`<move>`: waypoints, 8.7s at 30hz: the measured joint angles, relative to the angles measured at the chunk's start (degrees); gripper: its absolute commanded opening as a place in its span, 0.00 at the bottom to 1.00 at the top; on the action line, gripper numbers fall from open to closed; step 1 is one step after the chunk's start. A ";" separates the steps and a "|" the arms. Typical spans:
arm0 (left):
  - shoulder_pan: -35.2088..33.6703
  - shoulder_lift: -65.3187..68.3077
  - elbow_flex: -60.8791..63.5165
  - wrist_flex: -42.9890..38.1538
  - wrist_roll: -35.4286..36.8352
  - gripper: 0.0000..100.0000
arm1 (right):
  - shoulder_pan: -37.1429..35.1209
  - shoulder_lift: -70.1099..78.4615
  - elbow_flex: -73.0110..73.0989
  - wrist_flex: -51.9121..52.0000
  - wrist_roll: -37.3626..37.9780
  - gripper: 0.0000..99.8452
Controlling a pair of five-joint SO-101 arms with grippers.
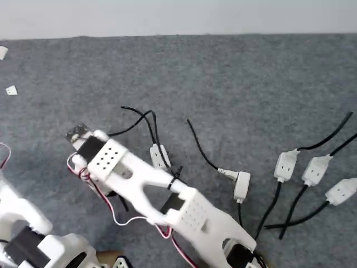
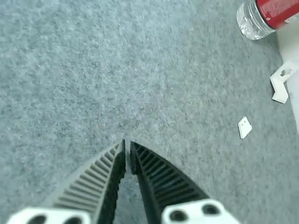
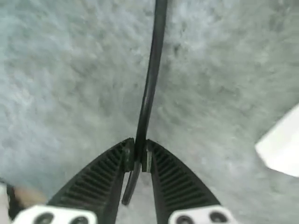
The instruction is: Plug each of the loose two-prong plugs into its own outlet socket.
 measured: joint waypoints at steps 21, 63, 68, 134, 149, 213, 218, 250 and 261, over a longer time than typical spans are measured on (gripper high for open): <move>2.02 0.00 0.00 0.00 -1.85 0.01 | 35.16 -62.68 39.74 0.09 24.35 0.01; 4.04 0.00 0.00 0.00 -5.71 0.01 | 46.07 -45.36 59.87 -20.57 2.81 0.02; 3.96 0.00 0.00 0.00 -5.71 0.01 | 45.36 -50.11 73.14 -29.01 2.81 0.07; 5.45 0.26 0.00 0.00 -6.07 0.01 | 45.27 -35.96 69.36 -32.79 3.25 0.01; 33.49 0.26 7.47 0.18 -49.85 0.01 | 42.73 -58.73 69.36 -22.33 9.05 0.01; 47.47 -20.48 37.01 -17.58 -73.49 0.01 | 22.24 -61.19 89.67 -71.65 11.78 0.01; 47.65 -20.48 37.10 -17.67 -73.49 0.01 | 22.68 -57.32 88.18 -72.26 11.78 0.01; 47.47 -20.48 37.10 -17.67 -73.49 0.01 | 24.53 -56.00 87.12 -73.49 11.78 0.01; 47.47 -20.48 37.10 -17.67 -73.49 0.01 | 24.53 -55.91 86.68 -73.67 11.78 0.01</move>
